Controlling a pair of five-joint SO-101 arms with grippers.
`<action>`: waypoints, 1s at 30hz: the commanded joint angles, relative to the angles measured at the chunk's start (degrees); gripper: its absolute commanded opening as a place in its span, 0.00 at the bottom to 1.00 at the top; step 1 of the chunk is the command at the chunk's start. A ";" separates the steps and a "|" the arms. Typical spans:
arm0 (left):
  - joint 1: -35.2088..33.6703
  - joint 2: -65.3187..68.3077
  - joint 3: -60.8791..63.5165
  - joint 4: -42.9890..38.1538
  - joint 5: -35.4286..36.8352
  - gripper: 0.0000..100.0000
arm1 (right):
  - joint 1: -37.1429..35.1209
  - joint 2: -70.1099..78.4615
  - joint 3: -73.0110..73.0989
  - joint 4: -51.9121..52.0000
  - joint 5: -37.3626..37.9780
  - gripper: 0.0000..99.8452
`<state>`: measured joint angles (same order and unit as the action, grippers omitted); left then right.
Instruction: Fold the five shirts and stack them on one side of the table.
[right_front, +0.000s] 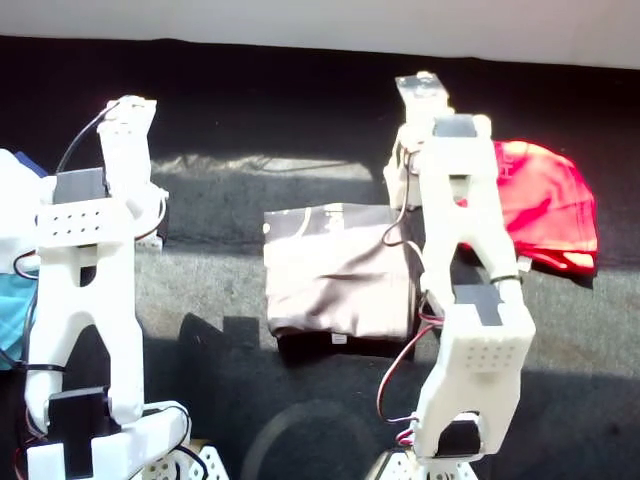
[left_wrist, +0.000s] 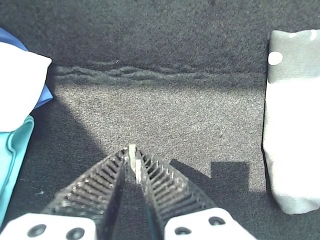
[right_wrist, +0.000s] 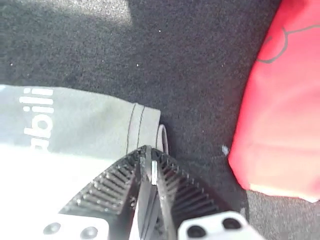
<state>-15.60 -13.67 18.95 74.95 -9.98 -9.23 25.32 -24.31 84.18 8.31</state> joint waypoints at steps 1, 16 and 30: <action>-0.66 -1.54 -0.66 -0.26 0.26 0.01 | 0.92 -10.86 -2.33 2.95 0.26 0.01; -0.66 -1.36 -0.66 -0.53 0.26 0.01 | -11.91 -43.56 61.67 -13.76 2.11 0.01; -0.57 -1.36 -0.48 -0.35 0.26 0.01 | 1.80 -35.82 75.21 -35.12 13.19 0.01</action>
<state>-15.69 -13.67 18.95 74.95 -9.98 -13.27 -13.54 54.73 50.33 20.09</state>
